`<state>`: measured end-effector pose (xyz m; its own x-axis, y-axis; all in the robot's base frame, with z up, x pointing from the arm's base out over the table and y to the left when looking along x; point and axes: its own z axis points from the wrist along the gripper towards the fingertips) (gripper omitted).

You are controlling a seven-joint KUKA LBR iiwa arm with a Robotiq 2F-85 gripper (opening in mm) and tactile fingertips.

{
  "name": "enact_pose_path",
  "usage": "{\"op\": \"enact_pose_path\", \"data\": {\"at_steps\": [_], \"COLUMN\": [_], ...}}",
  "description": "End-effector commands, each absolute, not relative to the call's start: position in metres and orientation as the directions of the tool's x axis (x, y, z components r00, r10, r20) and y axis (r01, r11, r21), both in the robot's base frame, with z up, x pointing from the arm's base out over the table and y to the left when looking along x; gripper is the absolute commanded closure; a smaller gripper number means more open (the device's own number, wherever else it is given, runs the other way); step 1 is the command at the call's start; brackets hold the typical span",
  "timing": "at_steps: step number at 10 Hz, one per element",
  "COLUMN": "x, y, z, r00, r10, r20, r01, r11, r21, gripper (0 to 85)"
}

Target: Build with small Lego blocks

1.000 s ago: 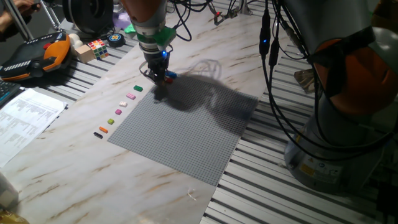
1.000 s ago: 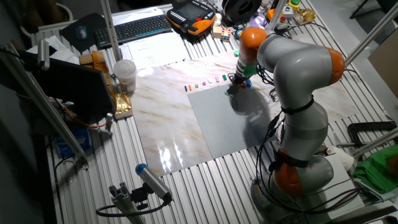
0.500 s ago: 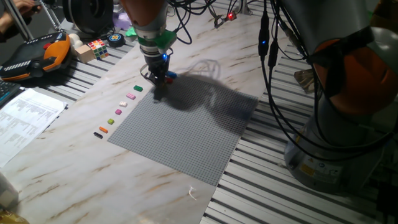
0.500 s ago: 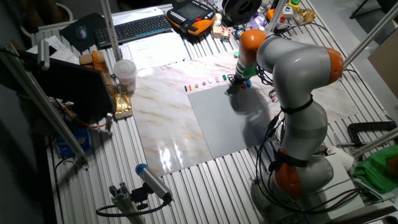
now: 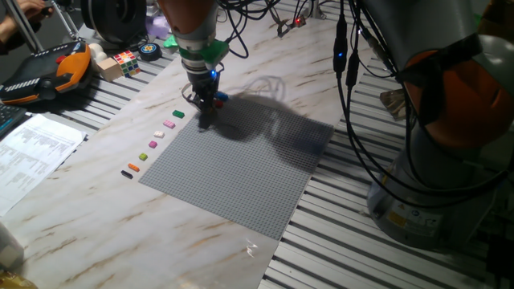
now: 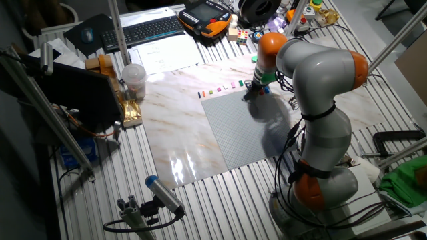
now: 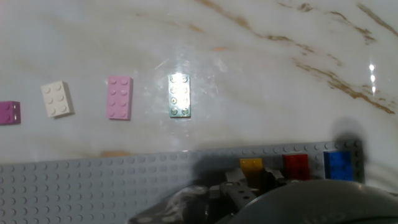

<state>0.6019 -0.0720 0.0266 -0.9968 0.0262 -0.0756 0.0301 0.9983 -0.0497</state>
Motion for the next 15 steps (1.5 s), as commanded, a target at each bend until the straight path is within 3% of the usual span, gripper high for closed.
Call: {"op": "enact_pose_path", "data": {"at_steps": [1, 15], "x": [0.6018, 0.6032], "y": [-0.0724, -0.0732], "z": [0.0266, 0.0233], "r00": [-0.997, -0.997], "r10": [0.026, 0.030], "r20": [-0.076, -0.073], "r01": [0.030, 0.033], "r11": [0.998, 0.998], "r21": [-0.050, -0.046], "gripper": [84.3, 84.3]}}
